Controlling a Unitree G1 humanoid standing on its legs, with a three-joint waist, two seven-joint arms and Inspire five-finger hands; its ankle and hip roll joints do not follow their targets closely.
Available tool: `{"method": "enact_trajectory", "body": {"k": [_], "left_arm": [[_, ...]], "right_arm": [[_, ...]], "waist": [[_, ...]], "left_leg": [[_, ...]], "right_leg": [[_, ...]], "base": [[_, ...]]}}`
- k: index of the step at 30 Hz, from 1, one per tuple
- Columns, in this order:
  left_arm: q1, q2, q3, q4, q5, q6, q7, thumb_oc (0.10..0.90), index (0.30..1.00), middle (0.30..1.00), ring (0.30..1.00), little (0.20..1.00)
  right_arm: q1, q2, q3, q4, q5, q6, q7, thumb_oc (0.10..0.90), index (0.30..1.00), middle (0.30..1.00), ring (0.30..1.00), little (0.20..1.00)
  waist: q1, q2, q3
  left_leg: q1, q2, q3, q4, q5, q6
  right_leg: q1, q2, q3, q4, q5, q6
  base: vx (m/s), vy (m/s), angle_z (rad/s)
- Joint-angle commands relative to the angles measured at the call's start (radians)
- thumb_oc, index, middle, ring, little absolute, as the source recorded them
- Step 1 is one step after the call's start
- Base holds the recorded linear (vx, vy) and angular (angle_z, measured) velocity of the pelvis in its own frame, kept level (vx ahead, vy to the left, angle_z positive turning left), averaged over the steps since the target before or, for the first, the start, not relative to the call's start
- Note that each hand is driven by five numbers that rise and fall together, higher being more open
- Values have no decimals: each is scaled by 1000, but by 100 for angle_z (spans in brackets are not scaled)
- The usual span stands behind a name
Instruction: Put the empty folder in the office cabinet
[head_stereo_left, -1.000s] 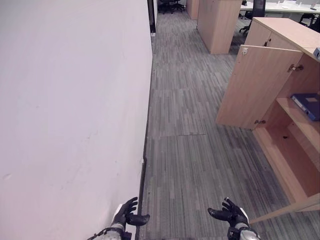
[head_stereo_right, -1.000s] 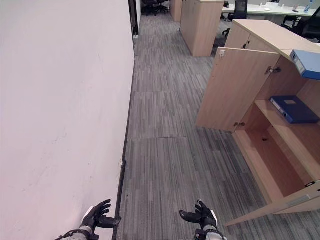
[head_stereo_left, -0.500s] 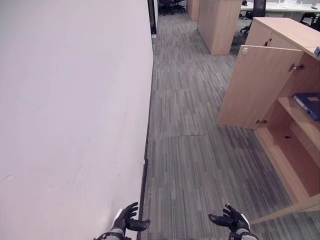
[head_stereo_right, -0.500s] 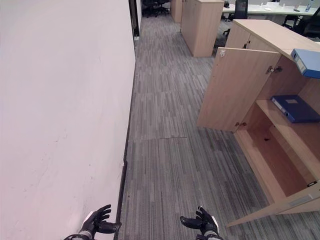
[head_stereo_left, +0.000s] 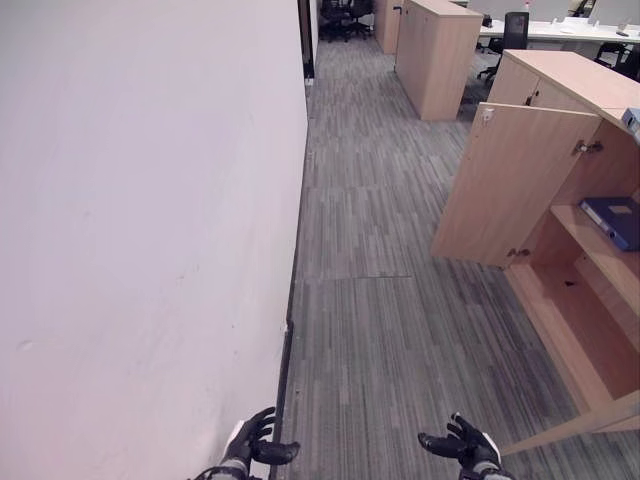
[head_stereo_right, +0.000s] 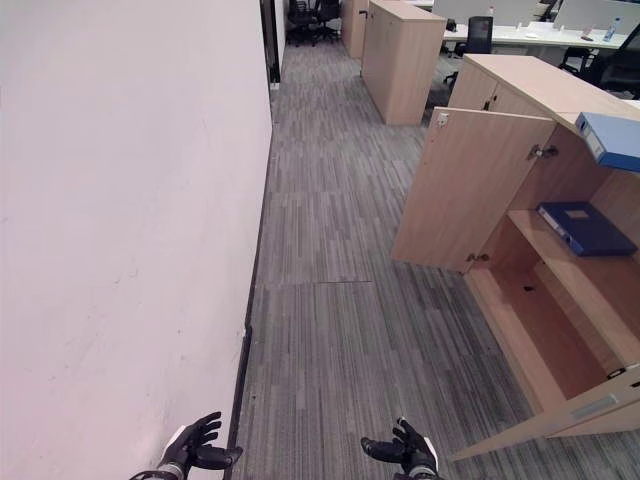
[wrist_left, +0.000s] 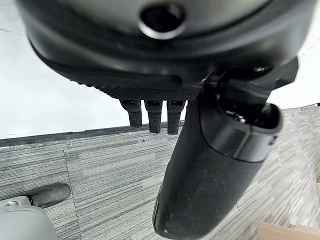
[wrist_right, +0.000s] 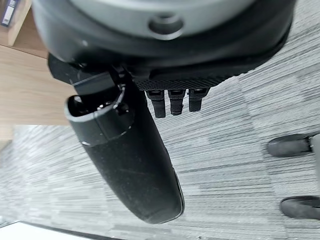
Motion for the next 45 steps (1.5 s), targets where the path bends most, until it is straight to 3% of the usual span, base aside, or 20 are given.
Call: {"method": "enact_trajectory", "body": {"k": [1, 4, 7, 8, 10, 12, 16, 21, 24, 28, 30, 31, 32, 33, 37, 39, 40, 41, 42, 45], "left_arm": [[-115, 1, 3, 6, -46, -42, 28, 800, 900, 900, 900, 900], [-123, 5, 6, 5, -60, -44, 27, 800, 900, 900, 900, 900], [-127, 9, 5, 0, -69, -44, 27, 800, 900, 900, 900, 900], [-131, 14, 11, -13, -89, -46, 29, 800, 900, 900, 900, 900], [-140, 16, 15, -8, -102, -44, 38, 800, 900, 900, 900, 900], [-143, 20, 17, -11, -103, -42, 32, 800, 900, 900, 900, 900], [-168, 32, 15, 6, -91, -34, 43, 800, 900, 900, 900, 900], [-165, 29, 26, 31, -100, -35, 53, 800, 900, 900, 900, 900], [-126, 35, 43, 41, -87, -33, 48, 800, 900, 900, 900, 900], [-104, 48, 49, 68, -56, -31, 45, 800, 900, 900, 900, 900], [-109, 62, 48, 62, -47, -30, 47, 800, 900, 900, 900, 900], [-111, 68, 54, 63, -47, -33, 47, 800, 900, 900, 900, 900], [-112, 72, 54, 75, -42, -34, 48, 800, 900, 900, 900, 900], [-113, 72, 54, 76, -41, -34, 48, 800, 900, 900, 900, 900], [-129, 89, 50, 70, -41, -33, 48, 800, 900, 900, 900, 900], [-146, 104, 42, 57, -42, -33, 49, 800, 900, 900, 900, 900], [-152, 114, 38, 33, -48, -32, 51, 800, 900, 900, 900, 900], [-152, 113, 38, 33, -48, -32, 51, 800, 900, 900, 900, 900], [-161, 114, 37, 23, -48, -30, 58, 800, 900, 900, 900, 900], [-162, 107, 43, 12, -55, -31, 59, 800, 900, 900, 900, 900]], "right_arm": [[-79, -41, -7, -13, 3, -50, 4, 800, 900, 900, 900, 900], [-86, -50, 4, -19, 4, -56, 12, 800, 900, 900, 900, 900], [-81, -54, 5, -23, 5, -61, 15, 800, 900, 900, 900, 900], [-82, -58, 6, -20, 6, -61, 14, 800, 900, 900, 900, 900], [-84, -62, -2, -6, 11, -57, 11, 800, 900, 900, 900, 900], [-75, -70, -13, -13, 14, -49, 11, 800, 900, 900, 900, 900], [-103, -76, -3, -14, 31, -48, -2, 800, 900, 900, 900, 900], [-121, -65, -3, 20, 55, -53, -23, 800, 900, 900, 900, 900], [-120, -61, -4, 31, 45, -49, -24, 800, 900, 900, 900, 900], [-106, -48, -5, 24, 34, -45, -10, 800, 900, 900, 900, 900], [-109, -41, -4, 23, 36, -47, -9, 800, 900, 900, 900, 900], [-115, -34, -6, 30, 35, -45, -3, 800, 900, 900, 900, 900], [-124, -29, -5, 41, 25, -42, 3, 800, 900, 900, 900, 900], [-124, -28, -5, 42, 25, -42, 4, 800, 900, 900, 900, 900], [-162, -21, 6, 39, 4, -42, 8, 800, 900, 900, 900, 900], [-188, -22, 9, 27, -12, -42, 7, 800, 900, 900, 900, 900], [-204, -22, 12, -11, -28, -42, -1, 800, 900, 900, 900, 900], [-204, -22, 11, -11, -28, -42, -1, 800, 900, 900, 900, 900], [-218, -13, 14, -29, -39, -46, -8, 800, 900, 900, 900, 900], [-223, -9, 11, -36, -37, -46, -9, 800, 900, 900, 900, 900]], "waist": [[8, -14, 25], [6, -14, 45], [5, -25, 65], [9, -38, 89], [11, -54, 104], [18, -67, 106], [70, -55, 135], [109, -65, 133], [158, -79, 99], [172, -88, 62], [177, -106, 40], [187, -119, 20], [197, -141, -1], [199, -143, -3], [223, -169, 1], [218, -150, 21], [194, -111, 58], [196, -107, 57], [179, -69, 79], [162, -39, 85]], "left_leg": [[52, 124, -40, -6, -58, -121], [30, 174, -35, 64, -61, -153], [-8, 182, -35, 161, -82, -162], [-67, 179, -45, 292, -59, -164], [-178, 187, -32, 397, -20, -136], [-281, 203, 31, 395, -23, -114], [-425, 176, 39, 234, 86, -113], [-491, 140, 47, 88, 81, -105], [-528, 121, 12, 49, 98, -108], [-514, 117, -16, 44, 158, -111], [-528, 116, -3, 75, 197, -115], [-546, 111, 10, 133, 200, -110], [-558, 99, 22, 176, 176, -98], [-560, 99, 24, 178, 174, -98], [-527, 92, 69, 187, 105, -72], [-481, 100, 75, 180, 72, -57], [-404, 112, 79, 168, 38, -34], [-405, 117, 79, 168, 39, -35], [-332, 120, 85, 148, 13, -12], [-268, 113, 85, 126, -7, -3]], "right_leg": [[6, -65, 66, 20, -96, 107], [-6, -21, 75, 59, -123, 85], [2, -15, 71, 86, -142, 75], [-8, 1, 73, 145, -162, 59], [-18, 0, 62, 212, -193, 46], [-6, -4, 52, 248, -240, 36], [32, 61, 84, 315, -309, 12], [125, 79, 148, 298, -377, 10], [226, 39, 230, 240, -396, 19], [250, 1, 274, 208, -395, 31], [238, -25, 279, 196, -379, 54], [239, -55, 283, 180, -340, 87], [229, -88, 293, 192, -243, 118], [228, -90, 294, 189, -242, 118], [167, -100, 278, 321, 15, 228], [89, -83, 209, 458, 110, 268], [-8, -86, 77, 619, 150, 268], [-10, -81, 79, 616, 155, 268], [-88, -78, -22, 733, 115, 268], [-173, -39, -56, 752, 63, 268]], "base": [[39, -137, 5], [71, -218, -1], [18, -139, -6], [28, -179, 3], [82, -148, 16], [200, -34, 13], [301, -10, 16], [314, 39, -24], [420, 140, -24], [333, 215, -76], [345, 288, -93], [564, 418, 10], [466, 346, 93], [342, 235, 83], [274, 177, -29], [330, 263, -30], [259, 260, -28], [315, 409, -7], [151, 225, 10], [274, 292, -17]]}}
